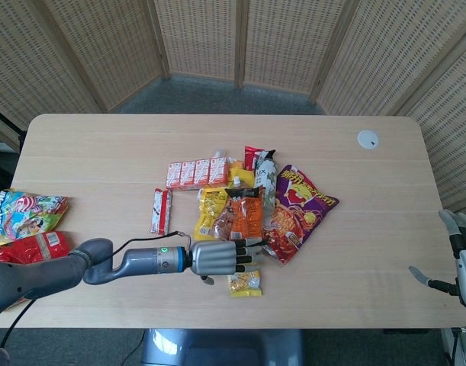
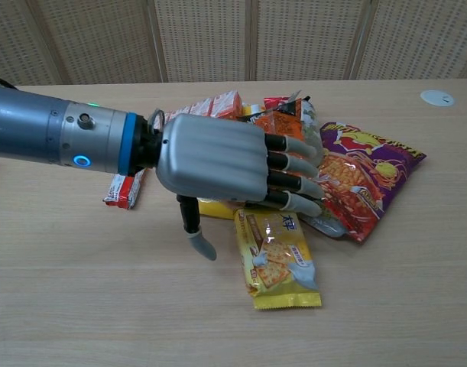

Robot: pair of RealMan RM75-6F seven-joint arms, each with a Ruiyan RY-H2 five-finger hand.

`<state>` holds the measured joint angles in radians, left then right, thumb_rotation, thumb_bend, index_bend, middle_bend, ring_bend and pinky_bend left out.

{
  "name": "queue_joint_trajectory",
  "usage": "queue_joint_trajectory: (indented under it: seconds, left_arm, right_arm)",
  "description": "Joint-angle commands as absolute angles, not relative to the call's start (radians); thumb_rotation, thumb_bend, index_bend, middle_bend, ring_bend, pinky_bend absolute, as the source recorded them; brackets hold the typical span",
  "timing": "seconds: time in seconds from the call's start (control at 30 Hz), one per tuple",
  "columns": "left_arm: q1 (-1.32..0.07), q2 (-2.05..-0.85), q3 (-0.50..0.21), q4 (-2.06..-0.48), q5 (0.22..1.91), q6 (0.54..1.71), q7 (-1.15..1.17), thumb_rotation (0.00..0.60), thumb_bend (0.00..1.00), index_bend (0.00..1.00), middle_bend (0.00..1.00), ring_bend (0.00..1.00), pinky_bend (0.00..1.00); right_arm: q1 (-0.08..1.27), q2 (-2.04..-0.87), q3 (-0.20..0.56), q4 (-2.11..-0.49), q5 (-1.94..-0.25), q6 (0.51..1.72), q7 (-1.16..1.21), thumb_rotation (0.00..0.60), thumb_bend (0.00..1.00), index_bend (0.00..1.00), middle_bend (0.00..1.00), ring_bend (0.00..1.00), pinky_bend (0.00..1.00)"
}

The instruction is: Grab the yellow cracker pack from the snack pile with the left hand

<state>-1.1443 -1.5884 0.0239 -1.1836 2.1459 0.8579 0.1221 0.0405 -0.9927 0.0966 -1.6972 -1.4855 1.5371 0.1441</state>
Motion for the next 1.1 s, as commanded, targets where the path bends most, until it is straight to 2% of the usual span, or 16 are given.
queue_joint_trajectory:
  seconds: [0.03, 0.4, 1.1]
  left_arm:
    - [-1.172, -1.626, 0.037, -1.165, 2.125, 0.831, 0.126, 0.280, 0.00, 0.00, 0.00, 0.00, 0.00]
    - [-1.211, -1.650, 0.109, -1.138, 2.116, 0.825, 0.144, 0.280, 0.00, 0.00, 0.00, 0.00, 0.00]
    - [-1.276, -1.747, 0.124, -1.079, 2.025, 0.760, 0.165, 0.282, 0.00, 0.00, 0.00, 0.00, 0.00]
  right_arm:
    - [0.038, -0.989, 0.097, -1.695, -1.485, 1.540, 0.151, 0.520, 0.00, 0.00, 0.00, 0.00, 0.00]
    - [0.033, -0.981, 0.097, -1.701, -1.491, 1.546, 0.170, 0.524, 0.00, 0.00, 0.00, 0.00, 0.00]
    - [0.032, -0.980, 0.099, -1.702, -1.492, 1.544, 0.178, 0.526, 0.00, 0.00, 0.00, 0.00, 0.00]
